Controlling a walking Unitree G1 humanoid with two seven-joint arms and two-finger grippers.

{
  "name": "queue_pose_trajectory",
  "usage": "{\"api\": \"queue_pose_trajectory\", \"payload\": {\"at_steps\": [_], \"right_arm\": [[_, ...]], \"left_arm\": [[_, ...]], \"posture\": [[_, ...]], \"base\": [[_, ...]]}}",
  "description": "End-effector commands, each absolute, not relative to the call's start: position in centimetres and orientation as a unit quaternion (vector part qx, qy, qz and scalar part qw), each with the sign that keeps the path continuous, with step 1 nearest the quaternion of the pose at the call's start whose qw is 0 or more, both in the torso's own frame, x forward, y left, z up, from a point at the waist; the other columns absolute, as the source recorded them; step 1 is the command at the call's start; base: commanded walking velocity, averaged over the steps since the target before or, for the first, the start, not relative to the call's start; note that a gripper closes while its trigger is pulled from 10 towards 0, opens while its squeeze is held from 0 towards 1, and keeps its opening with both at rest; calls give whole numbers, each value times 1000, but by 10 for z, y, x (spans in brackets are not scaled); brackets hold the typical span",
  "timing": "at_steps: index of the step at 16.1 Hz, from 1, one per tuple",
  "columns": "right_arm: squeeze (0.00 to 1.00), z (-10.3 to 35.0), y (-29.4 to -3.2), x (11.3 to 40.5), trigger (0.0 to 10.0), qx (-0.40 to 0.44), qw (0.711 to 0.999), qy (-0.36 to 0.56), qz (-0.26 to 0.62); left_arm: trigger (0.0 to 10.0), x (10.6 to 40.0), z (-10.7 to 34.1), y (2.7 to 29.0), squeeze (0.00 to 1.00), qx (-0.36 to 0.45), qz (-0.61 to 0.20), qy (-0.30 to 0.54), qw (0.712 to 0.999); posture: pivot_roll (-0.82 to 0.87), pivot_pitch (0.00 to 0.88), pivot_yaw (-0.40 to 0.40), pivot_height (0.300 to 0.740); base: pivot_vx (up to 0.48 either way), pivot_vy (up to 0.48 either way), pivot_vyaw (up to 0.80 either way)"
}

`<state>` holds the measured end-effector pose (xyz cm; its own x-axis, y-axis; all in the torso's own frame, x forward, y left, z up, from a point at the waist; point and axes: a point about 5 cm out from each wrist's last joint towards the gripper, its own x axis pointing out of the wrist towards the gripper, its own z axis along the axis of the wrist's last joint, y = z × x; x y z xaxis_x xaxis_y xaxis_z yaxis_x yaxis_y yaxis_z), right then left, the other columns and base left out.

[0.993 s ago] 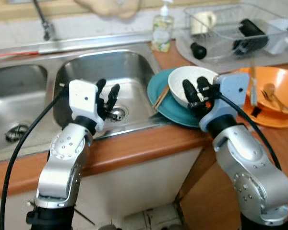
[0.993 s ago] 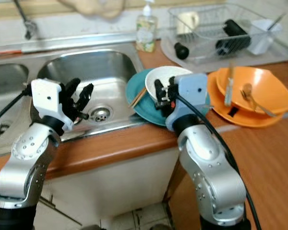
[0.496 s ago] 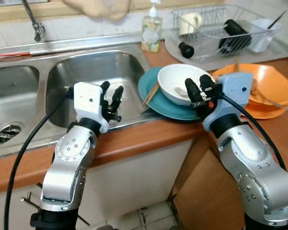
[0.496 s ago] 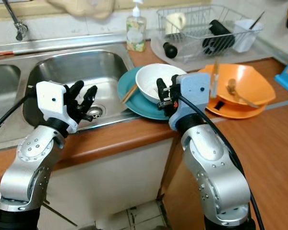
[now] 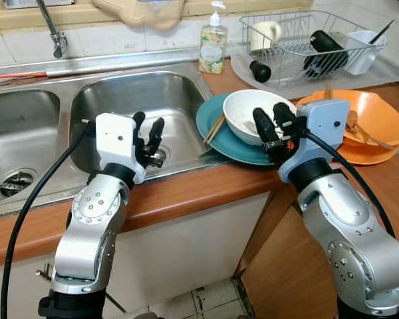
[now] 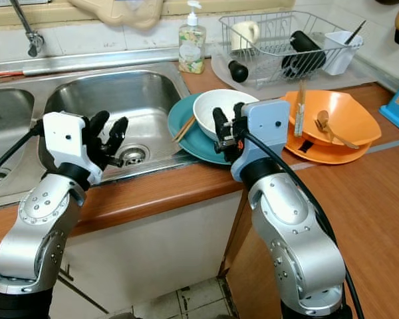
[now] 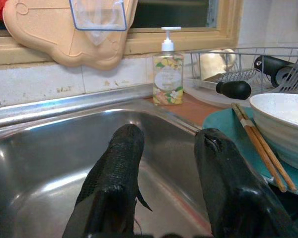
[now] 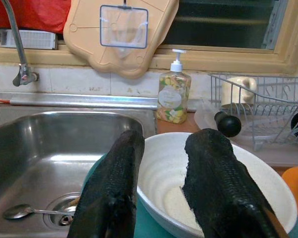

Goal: Kitchen organization

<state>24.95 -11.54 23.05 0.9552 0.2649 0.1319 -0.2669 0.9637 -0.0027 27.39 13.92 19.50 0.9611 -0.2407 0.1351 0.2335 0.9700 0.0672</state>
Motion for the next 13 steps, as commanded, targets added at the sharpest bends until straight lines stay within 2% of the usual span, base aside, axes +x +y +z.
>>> {"api": "queue_pose_trajectory", "payload": {"at_steps": [1, 2, 10, 13], "right_arm": [[0, 232, -120, 247, 10000, 5, 990, -70, 123], [0, 232, -120, 247, 10000, 4, 990, -69, 124], [0, 229, -118, 246, 10000, 1, 989, -65, 129], [0, 228, -120, 246, 10000, -2, 990, -64, 125]], "left_arm": [[10000, 270, 199, 138, 0, 23, -129, -84, 988], [10000, 270, 198, 137, 0, 27, -130, -82, 988], [10000, 271, 197, 141, 0, 19, -115, -75, 990], [10000, 269, 196, 137, 0, 30, -132, -80, 988]], "posture": [[-126, 0, 27, 740], [-125, 0, 26, 740], [-122, 0, 28, 740], [-123, 0, 28, 740]], "base": [[326, 0, 0], [311, -270, 0], [0, 0, 0], [0, 0, 0]]}}
